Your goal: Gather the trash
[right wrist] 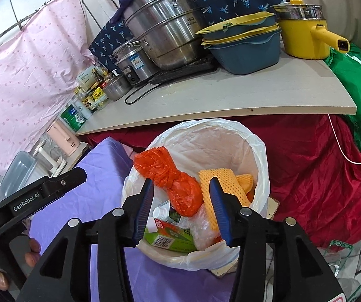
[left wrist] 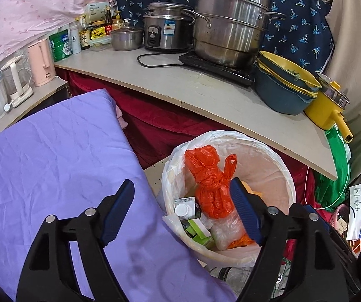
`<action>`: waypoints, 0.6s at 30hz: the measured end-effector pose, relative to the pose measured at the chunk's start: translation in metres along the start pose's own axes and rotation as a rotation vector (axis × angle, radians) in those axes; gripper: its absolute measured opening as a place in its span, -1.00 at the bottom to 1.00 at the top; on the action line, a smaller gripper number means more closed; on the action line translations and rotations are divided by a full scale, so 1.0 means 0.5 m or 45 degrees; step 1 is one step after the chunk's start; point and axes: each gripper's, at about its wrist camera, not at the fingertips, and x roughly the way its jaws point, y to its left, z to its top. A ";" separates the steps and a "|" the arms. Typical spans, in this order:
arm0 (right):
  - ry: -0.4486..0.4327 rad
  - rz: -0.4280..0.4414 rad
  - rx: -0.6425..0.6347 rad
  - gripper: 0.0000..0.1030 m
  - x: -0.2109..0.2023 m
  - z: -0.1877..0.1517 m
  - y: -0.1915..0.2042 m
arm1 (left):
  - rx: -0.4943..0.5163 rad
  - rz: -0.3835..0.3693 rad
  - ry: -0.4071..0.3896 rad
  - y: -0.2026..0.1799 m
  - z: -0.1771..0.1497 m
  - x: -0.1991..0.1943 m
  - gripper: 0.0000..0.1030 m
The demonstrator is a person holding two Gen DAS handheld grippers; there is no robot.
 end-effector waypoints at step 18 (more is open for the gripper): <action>0.015 -0.029 -0.124 0.25 -0.073 -0.035 0.043 | 0.045 0.098 -0.023 0.019 -0.072 -0.088 0.73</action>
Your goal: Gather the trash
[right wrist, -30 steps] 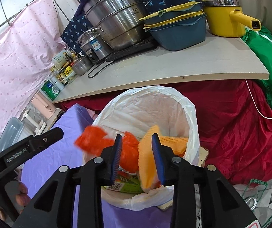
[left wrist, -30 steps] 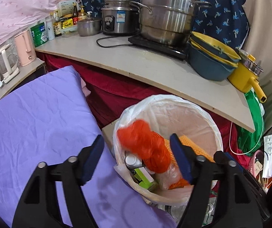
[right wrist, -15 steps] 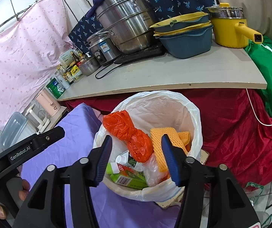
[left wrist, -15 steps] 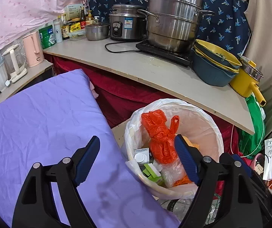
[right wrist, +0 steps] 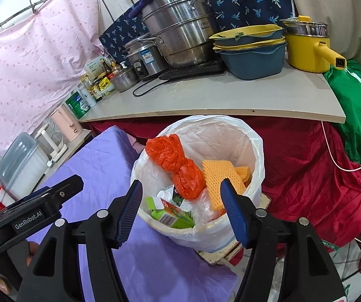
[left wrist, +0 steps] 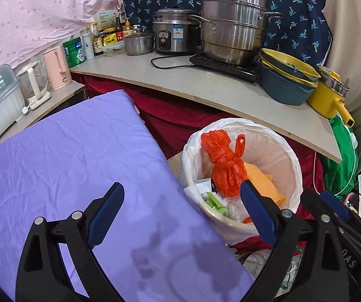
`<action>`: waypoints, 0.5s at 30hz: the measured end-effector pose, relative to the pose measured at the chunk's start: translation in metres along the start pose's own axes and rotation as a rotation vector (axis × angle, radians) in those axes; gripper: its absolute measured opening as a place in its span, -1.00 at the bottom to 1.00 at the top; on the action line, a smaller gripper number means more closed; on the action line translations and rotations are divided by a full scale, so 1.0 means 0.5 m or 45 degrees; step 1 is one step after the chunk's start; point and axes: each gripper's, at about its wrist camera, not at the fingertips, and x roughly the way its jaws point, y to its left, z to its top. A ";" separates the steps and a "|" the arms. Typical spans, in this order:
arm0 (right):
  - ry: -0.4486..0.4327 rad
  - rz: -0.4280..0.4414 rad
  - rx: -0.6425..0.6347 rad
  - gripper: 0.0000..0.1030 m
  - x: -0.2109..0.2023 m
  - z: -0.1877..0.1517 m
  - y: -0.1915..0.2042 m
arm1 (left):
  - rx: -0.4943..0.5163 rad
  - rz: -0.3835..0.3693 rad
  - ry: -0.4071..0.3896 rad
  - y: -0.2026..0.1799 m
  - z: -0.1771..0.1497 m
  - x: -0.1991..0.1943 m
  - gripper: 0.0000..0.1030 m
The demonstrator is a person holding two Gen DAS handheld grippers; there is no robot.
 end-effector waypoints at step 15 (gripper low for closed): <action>0.031 -0.094 -0.168 0.87 -0.063 -0.030 0.035 | 0.017 0.057 0.055 0.017 -0.053 -0.046 0.81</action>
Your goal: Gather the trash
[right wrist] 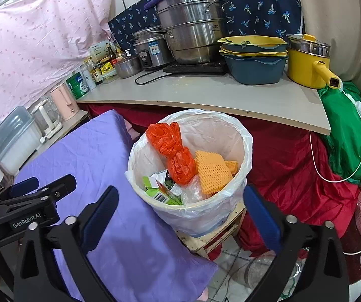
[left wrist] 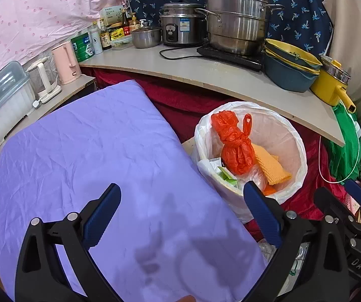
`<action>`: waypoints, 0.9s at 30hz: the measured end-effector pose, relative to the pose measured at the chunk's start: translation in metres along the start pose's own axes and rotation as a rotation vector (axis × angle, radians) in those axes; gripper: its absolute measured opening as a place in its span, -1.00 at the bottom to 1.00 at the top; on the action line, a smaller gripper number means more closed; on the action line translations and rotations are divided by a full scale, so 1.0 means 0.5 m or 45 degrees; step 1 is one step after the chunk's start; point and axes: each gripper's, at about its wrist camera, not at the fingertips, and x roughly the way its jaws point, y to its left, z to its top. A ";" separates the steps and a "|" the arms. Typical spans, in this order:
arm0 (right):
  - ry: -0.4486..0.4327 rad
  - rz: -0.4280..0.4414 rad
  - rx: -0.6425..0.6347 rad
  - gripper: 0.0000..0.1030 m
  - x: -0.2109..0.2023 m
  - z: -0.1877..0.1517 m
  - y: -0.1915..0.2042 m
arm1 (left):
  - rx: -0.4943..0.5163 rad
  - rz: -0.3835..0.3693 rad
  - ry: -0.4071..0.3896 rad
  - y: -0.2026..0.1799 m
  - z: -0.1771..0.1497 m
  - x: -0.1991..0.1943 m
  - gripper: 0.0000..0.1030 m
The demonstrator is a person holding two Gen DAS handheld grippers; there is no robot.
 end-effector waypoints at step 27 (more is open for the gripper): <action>0.085 -0.113 -0.103 0.87 -0.024 0.021 0.017 | 0.053 0.038 0.106 -0.025 -0.013 -0.012 0.81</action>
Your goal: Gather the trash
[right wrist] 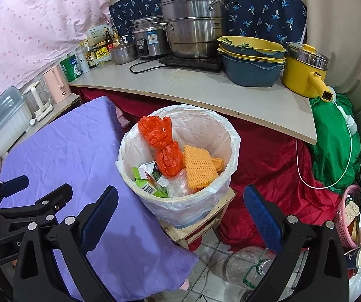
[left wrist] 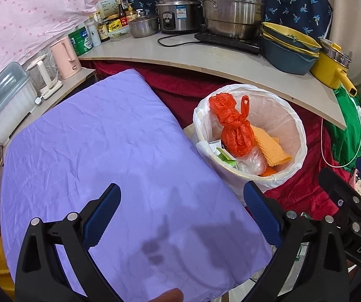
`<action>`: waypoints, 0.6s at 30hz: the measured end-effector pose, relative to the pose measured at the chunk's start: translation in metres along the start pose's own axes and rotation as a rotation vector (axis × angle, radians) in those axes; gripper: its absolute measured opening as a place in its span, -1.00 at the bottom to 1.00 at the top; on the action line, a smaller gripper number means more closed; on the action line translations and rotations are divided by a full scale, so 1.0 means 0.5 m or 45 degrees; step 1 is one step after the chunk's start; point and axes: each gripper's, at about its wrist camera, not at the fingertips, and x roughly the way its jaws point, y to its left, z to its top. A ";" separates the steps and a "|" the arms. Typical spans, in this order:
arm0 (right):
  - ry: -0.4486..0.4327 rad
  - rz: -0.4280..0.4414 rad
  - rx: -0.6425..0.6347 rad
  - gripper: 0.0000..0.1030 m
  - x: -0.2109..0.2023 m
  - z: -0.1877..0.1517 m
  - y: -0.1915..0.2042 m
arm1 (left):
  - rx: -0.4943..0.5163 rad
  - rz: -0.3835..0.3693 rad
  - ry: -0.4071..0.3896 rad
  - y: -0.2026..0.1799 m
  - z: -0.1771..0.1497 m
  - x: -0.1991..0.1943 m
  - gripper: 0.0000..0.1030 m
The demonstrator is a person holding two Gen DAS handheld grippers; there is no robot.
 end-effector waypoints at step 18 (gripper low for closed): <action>-0.031 -0.001 -0.005 0.87 0.003 0.010 -0.004 | -0.056 -0.009 0.005 0.011 0.007 0.002 0.81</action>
